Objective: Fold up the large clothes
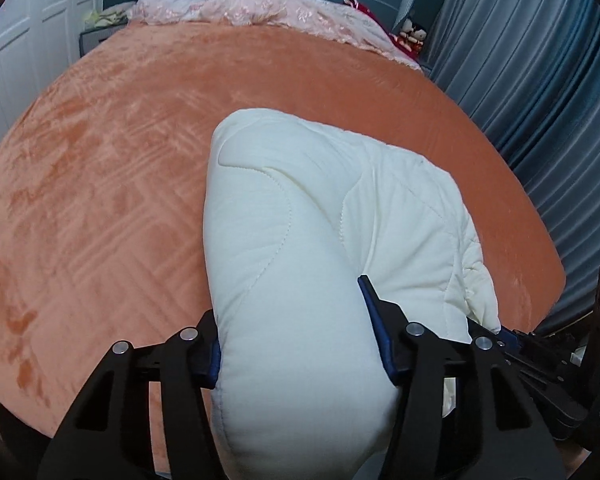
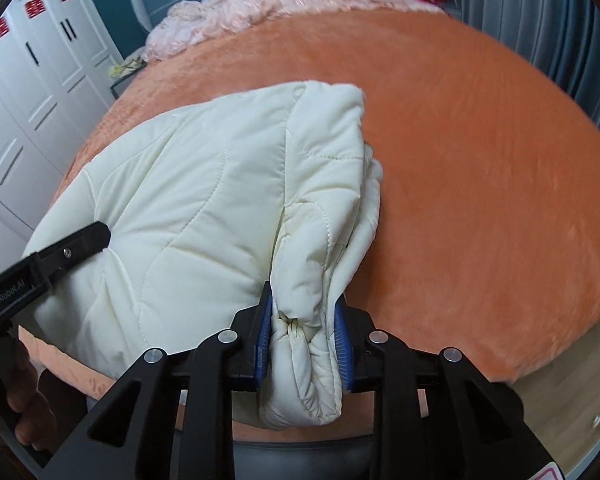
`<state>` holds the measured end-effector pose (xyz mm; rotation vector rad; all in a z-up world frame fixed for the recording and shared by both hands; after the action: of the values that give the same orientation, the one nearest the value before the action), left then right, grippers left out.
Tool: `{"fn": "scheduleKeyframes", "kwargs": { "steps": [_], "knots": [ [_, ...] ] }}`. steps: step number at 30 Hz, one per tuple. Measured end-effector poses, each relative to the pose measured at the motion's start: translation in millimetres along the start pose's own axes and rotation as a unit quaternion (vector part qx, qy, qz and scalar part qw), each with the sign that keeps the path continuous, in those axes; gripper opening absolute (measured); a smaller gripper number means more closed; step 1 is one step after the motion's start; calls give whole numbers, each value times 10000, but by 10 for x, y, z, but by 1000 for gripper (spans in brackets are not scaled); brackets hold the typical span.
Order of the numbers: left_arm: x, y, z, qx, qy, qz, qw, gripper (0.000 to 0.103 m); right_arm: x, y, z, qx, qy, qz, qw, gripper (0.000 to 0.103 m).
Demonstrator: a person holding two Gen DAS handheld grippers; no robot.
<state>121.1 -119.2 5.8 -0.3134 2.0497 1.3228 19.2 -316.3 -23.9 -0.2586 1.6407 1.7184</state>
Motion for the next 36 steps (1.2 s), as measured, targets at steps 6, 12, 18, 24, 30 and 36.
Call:
{"fn": "scheduleKeyframes", "kwargs": {
  "steps": [6,12,18,24,30,36],
  "knots": [
    [-361,426,170,-28,-152,-686,9975,53,-305,262,420,41,477,-591,9971,26],
    [-684,740,557,-172,-92,-1206,9925,53,-662,318,954,-150,829,-1094,9904,26],
    [-1040,807,1014,-446,-29,-1454,9884,53,-962,153,1506,-239,1170,-1379,9832,26],
    [-1294,677,1345,-763,-189,-1518,9853,53,-1164,-133,1894,-277,1289,-1382,9816,26],
    [-1424,469,1596,-900,-210,-1473,9848,53,-1265,-404,2147,-234,1395,-1306,9813,26],
    [-1470,224,1751,-895,-206,-1424,9855,53,-1288,-654,2232,-129,1561,-1236,9799,26]
  ]
}}
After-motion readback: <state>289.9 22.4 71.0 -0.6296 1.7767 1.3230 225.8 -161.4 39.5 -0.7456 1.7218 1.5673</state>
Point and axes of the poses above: each gripper's, at about its wrist camera, not at the fingertips, and y roughly against the way its jaws point, z to its left, x to its underside, the point moved 3 cm from there along -y, roughly the way its jaws point, and after that the axes turned 7 degrees about -z, right-handed, at the moved point
